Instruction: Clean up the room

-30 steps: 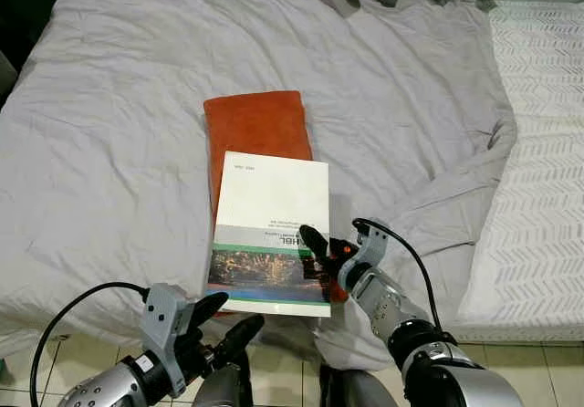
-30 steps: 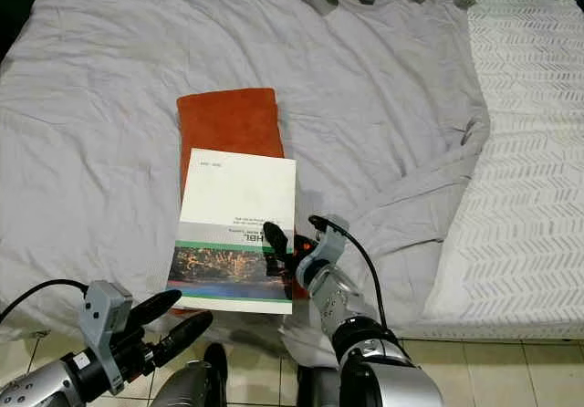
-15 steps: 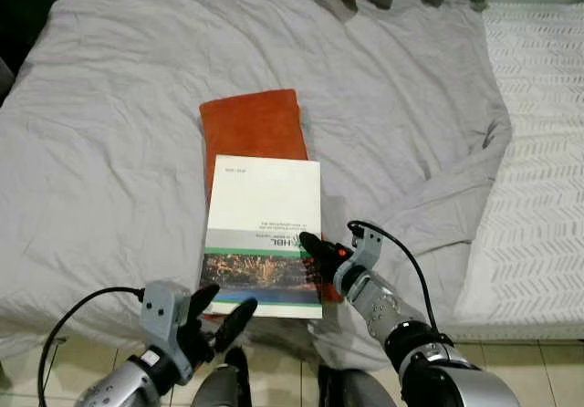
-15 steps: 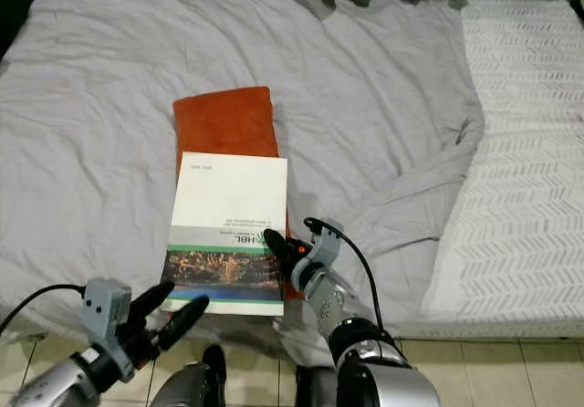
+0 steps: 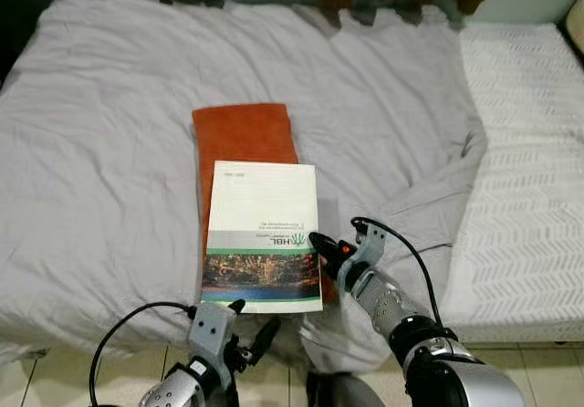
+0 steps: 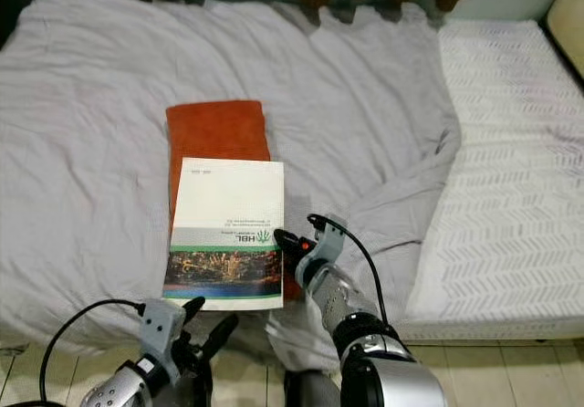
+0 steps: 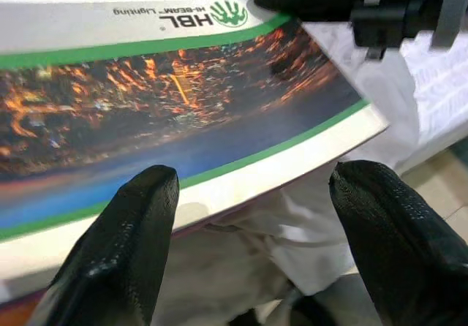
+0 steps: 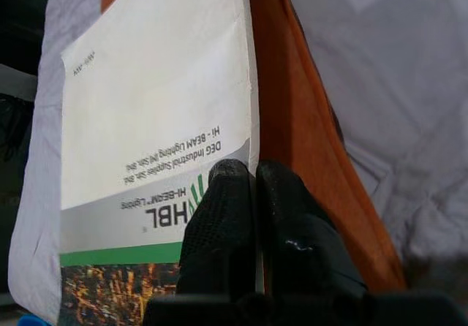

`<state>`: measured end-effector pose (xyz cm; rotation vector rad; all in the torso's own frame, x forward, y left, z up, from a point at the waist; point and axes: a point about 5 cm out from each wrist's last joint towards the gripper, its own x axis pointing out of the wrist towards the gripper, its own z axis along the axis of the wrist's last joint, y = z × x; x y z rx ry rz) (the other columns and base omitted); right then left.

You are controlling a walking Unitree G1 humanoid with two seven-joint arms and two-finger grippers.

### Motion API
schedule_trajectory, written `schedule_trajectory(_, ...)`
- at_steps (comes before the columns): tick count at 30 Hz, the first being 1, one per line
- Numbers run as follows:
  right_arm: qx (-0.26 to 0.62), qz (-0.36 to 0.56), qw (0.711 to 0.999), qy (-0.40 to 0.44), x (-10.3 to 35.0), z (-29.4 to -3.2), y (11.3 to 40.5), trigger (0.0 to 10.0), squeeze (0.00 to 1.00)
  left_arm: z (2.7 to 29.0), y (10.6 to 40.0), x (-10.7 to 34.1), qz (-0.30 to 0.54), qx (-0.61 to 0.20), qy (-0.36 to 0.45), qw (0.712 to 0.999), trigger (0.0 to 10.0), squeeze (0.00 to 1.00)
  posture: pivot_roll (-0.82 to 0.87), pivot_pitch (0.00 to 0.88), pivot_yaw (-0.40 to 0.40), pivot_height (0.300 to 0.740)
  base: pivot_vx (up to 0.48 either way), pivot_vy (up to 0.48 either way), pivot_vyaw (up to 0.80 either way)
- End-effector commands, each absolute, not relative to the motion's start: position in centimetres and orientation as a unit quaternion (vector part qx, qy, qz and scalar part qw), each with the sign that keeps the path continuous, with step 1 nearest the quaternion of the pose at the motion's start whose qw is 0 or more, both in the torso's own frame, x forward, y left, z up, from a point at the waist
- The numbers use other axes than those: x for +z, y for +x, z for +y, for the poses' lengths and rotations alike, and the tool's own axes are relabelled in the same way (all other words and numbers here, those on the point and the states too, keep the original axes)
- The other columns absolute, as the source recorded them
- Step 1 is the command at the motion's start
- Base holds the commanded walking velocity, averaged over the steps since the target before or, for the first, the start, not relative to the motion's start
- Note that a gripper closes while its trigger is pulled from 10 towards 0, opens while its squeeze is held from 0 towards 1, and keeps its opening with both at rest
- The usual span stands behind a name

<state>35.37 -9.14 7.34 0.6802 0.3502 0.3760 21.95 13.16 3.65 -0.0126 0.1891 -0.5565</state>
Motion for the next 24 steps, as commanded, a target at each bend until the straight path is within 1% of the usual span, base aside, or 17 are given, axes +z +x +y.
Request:
schedule_trajectory(1,0.165,0.177,0.909,0.339,7.1,-9.8,35.4,0.0,0.00,13.2,21.3,2.2,0.112,-0.275,0.012,0.955,10.0,0.00,0.13,0.235,-0.092,0.740,0.000,0.000,0.00)
schedule_trajectory(6,0.155,0.157,0.913,0.344,7.9,-10.3,35.9,0.0,0.00,13.2,22.6,1.9,0.095,-0.277,0.029,0.956,10.0,0.00,0.11,0.163,-0.073,0.740,0.000,0.000,0.00)
schedule_trajectory(7,0.155,0.157,0.913,0.344,7.9,-10.3,35.9,0.0,0.00,13.2,22.6,1.9,0.095,-0.277,0.029,0.956,10.0,0.00,0.11,0.163,-0.073,0.740,0.000,0.000,0.00)
schedule_trajectory(10,0.142,0.122,0.923,0.337,9.2,-11.3,36.8,0.0,0.00,13.3,23.6,2.3,0.079,-0.275,0.033,0.958,10.0,0.00,0.09,0.110,-0.064,0.740,0.000,0.000,0.00)
schedule_trajectory(11,0.142,0.122,0.923,0.337,9.2,-11.3,36.8,0.0,0.00,13.3,23.6,2.3,0.079,-0.275,0.033,0.958,10.0,0.00,0.09,0.110,-0.064,0.740,0.000,0.000,0.00)
schedule_trajectory(12,0.134,0.104,0.929,0.329,9.9,-11.9,37.1,0.0,0.00,13.3,23.9,2.5,0.070,-0.275,0.036,0.958,10.0,0.00,0.08,0.100,-0.062,0.740,0.000,0.000,0.00)
schedule_trajectory(14,0.119,0.054,0.942,0.310,11.9,-13.5,38.0,0.0,0.00,13.1,24.7,3.4,0.045,-0.276,0.038,0.959,10.0,0.00,0.06,0.054,-0.051,0.740,0.000,0.000,0.00)
schedule_trajectory(17,0.111,0.000,0.946,0.304,14.1,-15.4,38.5,0.0,0.00,12.8,26.0,4.8,0.018,-0.271,0.024,0.962,10.0,0.00,0.03,0.022,-0.043,0.740,0.000,0.000,0.00)
schedule_trajectory(20,0.090,-0.047,0.957,0.272,15.8,-17.1,38.4,0.0,0.00,12.4,27.0,6.0,-0.001,-0.267,0.028,0.963,10.0,0.00,0.01,0.003,-0.038,0.740,0.000,0.000,0.00)
schedule_trajectory(21,0.069,-0.072,0.968,0.231,16.7,-18.2,38.2,0.0,0.00,12.2,27.4,6.3,-0.006,-0.261,0.040,0.964,10.0,0.00,0.01,0.000,-0.043,0.740,0.000,0.000,0.00)
schedule_trajectory(24,0.032,-0.113,0.983,0.141,17.3,-19.6,37.0,0.0,0.00,12.4,27.9,6.6,-0.004,-0.242,0.059,0.969,10.0,0.00,0.01,0.000,-0.047,0.740,0.000,0.000,0.00)
